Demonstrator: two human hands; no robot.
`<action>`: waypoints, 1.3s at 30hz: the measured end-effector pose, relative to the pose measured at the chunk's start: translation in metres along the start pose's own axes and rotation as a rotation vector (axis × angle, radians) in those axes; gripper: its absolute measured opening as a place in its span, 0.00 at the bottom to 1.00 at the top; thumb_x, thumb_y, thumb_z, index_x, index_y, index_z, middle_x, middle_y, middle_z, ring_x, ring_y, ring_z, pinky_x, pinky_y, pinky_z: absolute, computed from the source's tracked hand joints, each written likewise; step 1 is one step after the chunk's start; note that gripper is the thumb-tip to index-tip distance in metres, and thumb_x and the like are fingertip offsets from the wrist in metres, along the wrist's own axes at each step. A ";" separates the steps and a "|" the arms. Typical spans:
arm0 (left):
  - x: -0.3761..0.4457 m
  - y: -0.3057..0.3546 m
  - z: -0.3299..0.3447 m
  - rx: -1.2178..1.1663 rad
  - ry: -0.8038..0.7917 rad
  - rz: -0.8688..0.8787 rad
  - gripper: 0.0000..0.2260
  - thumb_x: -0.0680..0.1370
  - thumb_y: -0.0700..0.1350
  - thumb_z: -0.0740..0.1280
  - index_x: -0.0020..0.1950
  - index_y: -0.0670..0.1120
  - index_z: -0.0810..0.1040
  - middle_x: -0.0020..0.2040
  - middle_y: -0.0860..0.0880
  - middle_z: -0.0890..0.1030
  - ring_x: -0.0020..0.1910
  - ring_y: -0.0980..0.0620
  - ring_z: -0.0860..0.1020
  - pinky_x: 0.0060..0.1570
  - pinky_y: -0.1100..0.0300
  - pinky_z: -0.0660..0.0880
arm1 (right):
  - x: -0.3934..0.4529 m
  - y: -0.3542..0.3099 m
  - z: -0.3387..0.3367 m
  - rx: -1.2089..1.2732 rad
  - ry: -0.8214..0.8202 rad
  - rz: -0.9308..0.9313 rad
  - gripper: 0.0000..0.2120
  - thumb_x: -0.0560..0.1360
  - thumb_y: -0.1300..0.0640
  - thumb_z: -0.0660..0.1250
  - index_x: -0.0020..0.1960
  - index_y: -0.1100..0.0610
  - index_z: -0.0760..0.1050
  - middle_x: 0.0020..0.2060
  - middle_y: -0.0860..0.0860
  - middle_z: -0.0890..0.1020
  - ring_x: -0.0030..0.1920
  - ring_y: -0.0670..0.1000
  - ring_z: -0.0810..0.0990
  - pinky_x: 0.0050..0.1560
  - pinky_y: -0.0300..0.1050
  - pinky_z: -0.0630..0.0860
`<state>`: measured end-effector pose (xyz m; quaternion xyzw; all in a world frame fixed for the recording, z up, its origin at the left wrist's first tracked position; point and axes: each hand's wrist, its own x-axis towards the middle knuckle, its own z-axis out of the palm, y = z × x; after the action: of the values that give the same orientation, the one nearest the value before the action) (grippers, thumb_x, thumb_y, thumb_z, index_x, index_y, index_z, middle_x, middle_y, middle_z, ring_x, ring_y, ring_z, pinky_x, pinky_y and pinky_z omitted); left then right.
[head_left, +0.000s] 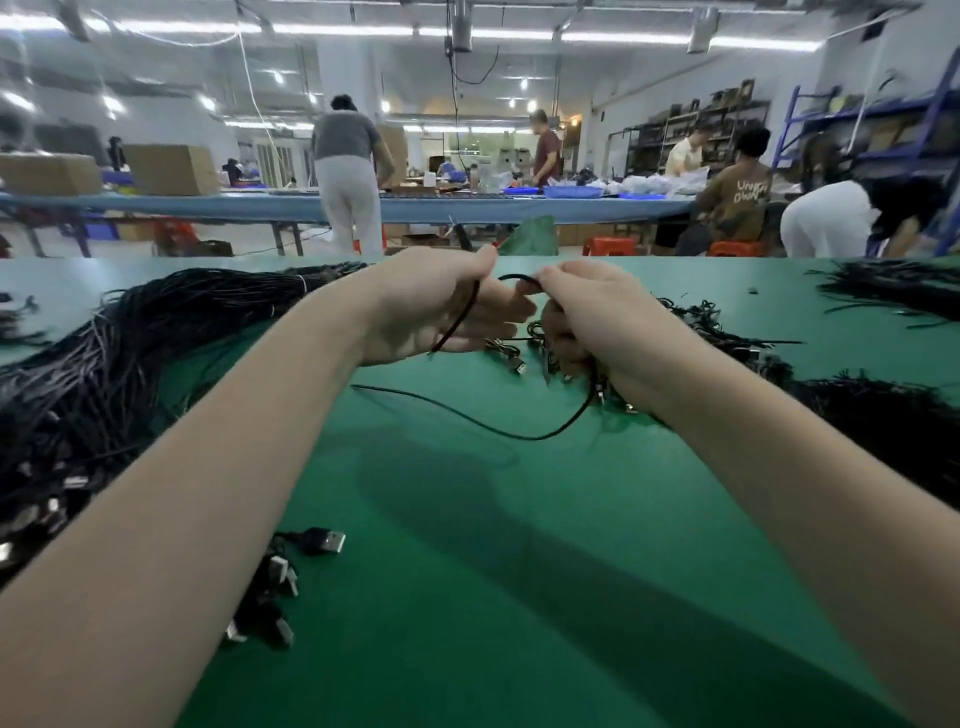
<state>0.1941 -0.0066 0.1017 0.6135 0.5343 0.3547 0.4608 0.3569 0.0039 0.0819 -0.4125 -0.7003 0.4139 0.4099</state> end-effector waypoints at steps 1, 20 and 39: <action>0.001 -0.001 -0.002 0.016 0.042 0.032 0.24 0.83 0.55 0.53 0.56 0.38 0.80 0.50 0.48 0.85 0.53 0.53 0.82 0.58 0.56 0.76 | -0.002 -0.003 0.003 -0.018 0.020 -0.054 0.11 0.82 0.55 0.55 0.47 0.58 0.72 0.24 0.46 0.65 0.19 0.44 0.62 0.23 0.38 0.59; -0.011 0.007 -0.003 0.097 -0.150 0.006 0.21 0.84 0.53 0.50 0.50 0.44 0.79 0.42 0.49 0.85 0.43 0.53 0.83 0.40 0.65 0.78 | -0.001 0.005 0.007 0.079 -0.074 -0.132 0.18 0.81 0.47 0.57 0.35 0.52 0.72 0.21 0.43 0.65 0.21 0.45 0.60 0.23 0.37 0.57; -0.004 0.002 0.002 -0.068 -0.052 0.030 0.19 0.84 0.54 0.50 0.62 0.45 0.75 0.46 0.52 0.85 0.38 0.56 0.82 0.38 0.62 0.74 | -0.006 -0.004 0.004 -0.046 -0.029 -0.178 0.15 0.82 0.53 0.55 0.43 0.51 0.78 0.20 0.42 0.72 0.21 0.43 0.66 0.23 0.37 0.64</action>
<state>0.1962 -0.0110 0.1027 0.6143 0.5008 0.3635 0.4896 0.3547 -0.0033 0.0828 -0.3518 -0.7494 0.3654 0.4255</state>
